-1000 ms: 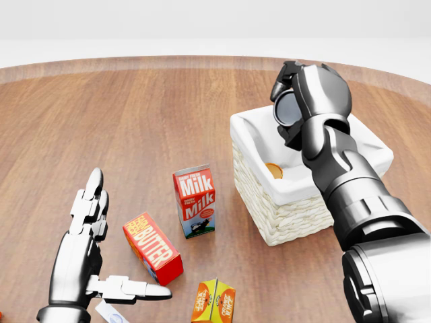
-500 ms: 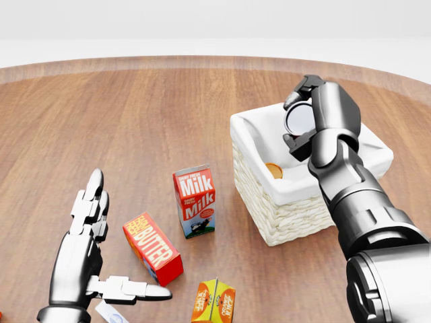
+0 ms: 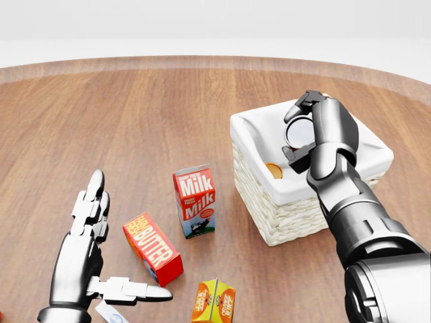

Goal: Pick up the alphabet soup and the tomato sauce, and put them in the basket.

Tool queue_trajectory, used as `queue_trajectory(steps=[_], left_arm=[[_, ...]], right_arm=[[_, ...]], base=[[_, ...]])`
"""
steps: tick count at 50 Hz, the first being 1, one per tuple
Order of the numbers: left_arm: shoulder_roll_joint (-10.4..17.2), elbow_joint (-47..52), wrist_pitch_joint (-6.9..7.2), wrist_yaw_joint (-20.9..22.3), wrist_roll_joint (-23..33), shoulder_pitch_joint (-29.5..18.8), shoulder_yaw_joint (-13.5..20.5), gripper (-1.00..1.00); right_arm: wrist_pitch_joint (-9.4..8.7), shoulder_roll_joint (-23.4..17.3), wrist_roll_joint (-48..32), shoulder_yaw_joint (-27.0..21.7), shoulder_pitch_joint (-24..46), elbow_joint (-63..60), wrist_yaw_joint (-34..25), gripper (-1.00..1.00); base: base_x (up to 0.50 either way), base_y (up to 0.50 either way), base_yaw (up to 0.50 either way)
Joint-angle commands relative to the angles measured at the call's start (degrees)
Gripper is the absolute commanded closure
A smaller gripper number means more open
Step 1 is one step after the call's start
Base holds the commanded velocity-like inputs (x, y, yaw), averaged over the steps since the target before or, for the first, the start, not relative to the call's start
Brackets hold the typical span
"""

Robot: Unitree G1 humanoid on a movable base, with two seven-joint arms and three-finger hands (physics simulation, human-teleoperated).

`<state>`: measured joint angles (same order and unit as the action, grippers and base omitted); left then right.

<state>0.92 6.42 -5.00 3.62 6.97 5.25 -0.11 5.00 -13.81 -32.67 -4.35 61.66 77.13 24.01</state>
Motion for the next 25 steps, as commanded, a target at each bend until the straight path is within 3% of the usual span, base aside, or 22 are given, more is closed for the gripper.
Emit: queue_trajectory(steps=[1, 25], left_arm=[[0.0, -0.11, 0.0, 0.07, -0.19, -0.21, 0.08, -1.0], [0.13, -0.68, 0.0, 0.04, -0.46, -0.61, 0.3, -1.0]], right_arm=[[0.0, 0.3, -2.15, -0.25, -0.43, -0.18, 1.15, 1.0], [0.0, 1.59, -2.68, 0.14, -0.23, -0.1, 0.86, 1.0]], base=[[0.0, 0.0, 0.0], [0.0, 0.0, 0.0]])
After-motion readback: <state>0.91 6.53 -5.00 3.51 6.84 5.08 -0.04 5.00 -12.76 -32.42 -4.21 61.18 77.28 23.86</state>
